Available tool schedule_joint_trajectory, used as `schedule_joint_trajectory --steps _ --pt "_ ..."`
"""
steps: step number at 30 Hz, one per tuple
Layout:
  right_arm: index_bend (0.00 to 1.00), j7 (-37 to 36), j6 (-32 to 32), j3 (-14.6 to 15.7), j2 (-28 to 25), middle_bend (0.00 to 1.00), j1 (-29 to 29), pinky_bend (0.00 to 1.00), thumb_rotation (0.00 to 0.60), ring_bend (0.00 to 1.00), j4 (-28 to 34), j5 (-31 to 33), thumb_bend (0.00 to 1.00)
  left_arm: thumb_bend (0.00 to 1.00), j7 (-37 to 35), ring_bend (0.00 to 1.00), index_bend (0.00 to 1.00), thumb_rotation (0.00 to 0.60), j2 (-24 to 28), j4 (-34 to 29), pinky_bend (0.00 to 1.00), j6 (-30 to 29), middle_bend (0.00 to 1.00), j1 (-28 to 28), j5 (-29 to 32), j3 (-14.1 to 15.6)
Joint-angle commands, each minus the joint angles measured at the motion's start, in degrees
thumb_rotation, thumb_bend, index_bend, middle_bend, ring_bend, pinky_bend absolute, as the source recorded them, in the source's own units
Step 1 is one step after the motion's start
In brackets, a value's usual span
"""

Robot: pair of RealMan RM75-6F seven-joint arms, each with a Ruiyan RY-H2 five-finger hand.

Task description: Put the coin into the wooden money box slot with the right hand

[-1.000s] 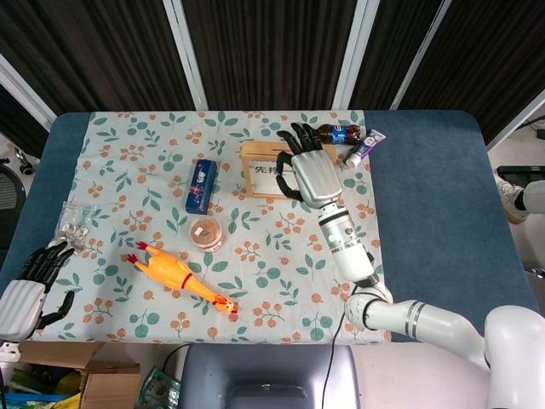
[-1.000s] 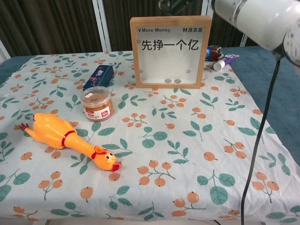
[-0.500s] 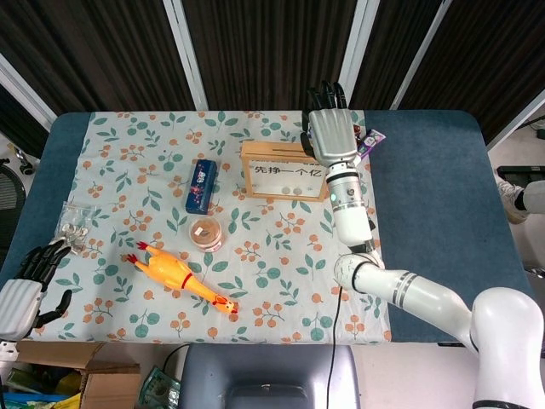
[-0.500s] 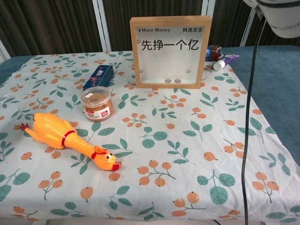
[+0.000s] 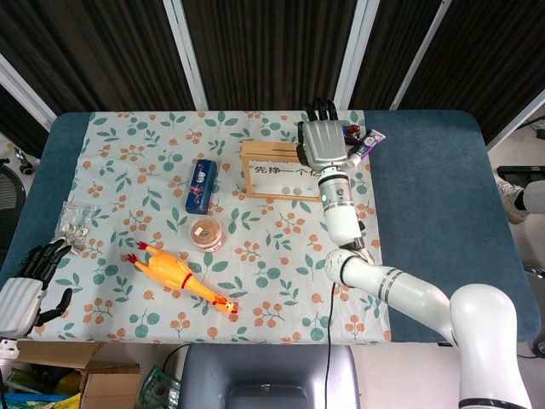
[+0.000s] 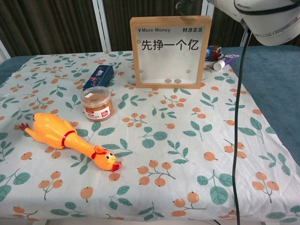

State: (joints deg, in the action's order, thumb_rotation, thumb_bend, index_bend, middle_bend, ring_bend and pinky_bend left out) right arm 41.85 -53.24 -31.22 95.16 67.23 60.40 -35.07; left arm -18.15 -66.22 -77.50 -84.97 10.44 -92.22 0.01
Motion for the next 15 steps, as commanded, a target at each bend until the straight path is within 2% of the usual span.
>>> schedule_joint_trajectory --steps 1,15 --pt "0.74 -0.11 0.31 0.49 -0.15 0.27 0.21 0.08 0.6 0.02 0.22 0.94 0.59 0.48 0.05 0.0 0.0 0.6 0.07 -0.13 0.05 -0.07 0.0 -0.04 0.06 -0.03" --pt "0.73 -0.89 0.48 2.64 0.37 0.27 1.34 0.08 0.6 0.02 -1.19 2.47 0.59 0.48 -0.06 0.0 0.0 0.6 0.16 -0.26 0.05 -0.01 0.0 0.03 0.11 -0.09"
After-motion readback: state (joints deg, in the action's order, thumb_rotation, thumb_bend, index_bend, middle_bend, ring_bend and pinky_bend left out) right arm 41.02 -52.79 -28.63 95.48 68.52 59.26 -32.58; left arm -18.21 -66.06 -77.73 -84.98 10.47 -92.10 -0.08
